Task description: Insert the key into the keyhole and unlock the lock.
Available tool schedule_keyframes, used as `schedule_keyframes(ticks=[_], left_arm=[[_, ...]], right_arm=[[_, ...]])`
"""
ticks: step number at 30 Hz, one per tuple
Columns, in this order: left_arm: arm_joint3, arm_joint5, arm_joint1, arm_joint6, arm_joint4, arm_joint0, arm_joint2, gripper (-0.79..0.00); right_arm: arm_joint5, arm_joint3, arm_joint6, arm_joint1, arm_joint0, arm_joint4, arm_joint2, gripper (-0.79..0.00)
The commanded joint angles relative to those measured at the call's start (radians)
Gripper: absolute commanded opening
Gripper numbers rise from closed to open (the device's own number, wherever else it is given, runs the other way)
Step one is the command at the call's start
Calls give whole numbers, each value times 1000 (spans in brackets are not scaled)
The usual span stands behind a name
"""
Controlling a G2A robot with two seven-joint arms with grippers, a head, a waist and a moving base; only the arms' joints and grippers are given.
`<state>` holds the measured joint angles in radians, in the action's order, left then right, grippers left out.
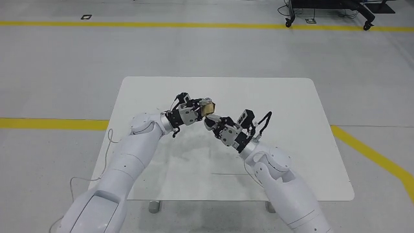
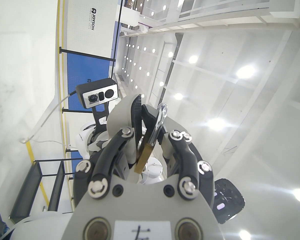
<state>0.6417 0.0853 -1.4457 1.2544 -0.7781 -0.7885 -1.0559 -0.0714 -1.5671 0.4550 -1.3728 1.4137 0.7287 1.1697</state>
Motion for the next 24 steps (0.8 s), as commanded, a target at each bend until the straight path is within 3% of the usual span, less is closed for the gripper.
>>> schedule_keyframes(ticks=[1,10,19,20,21,22,23,24], left_arm=[[1,7,0,-4,5,-1,0,-785],[19,59,4,-46,48,-2,-3,-785],[48,98,10,-78,64,-18,-20,-785],[52,106,11,-83,66,-20,-22,-785],[57,114,12,-88,70,-23,-23,-785],[62,122,13,-93,75,-25,-25,-785],[65,130,14,-101,84,-26,-26,-785],[70,134,15,-108,92,-28,-27,-785]], right_arm=[[2,0,1,0,1,17,6,-785],[-35,3,96,3,24,213,59,-785],[-61,1,123,11,32,222,77,-785],[-63,1,126,11,33,219,77,-705],[-64,1,128,12,33,214,78,-545],[-66,-1,130,13,34,210,79,-437],[-67,-2,132,14,36,205,80,-299],[-66,-4,134,15,37,200,81,-108]])
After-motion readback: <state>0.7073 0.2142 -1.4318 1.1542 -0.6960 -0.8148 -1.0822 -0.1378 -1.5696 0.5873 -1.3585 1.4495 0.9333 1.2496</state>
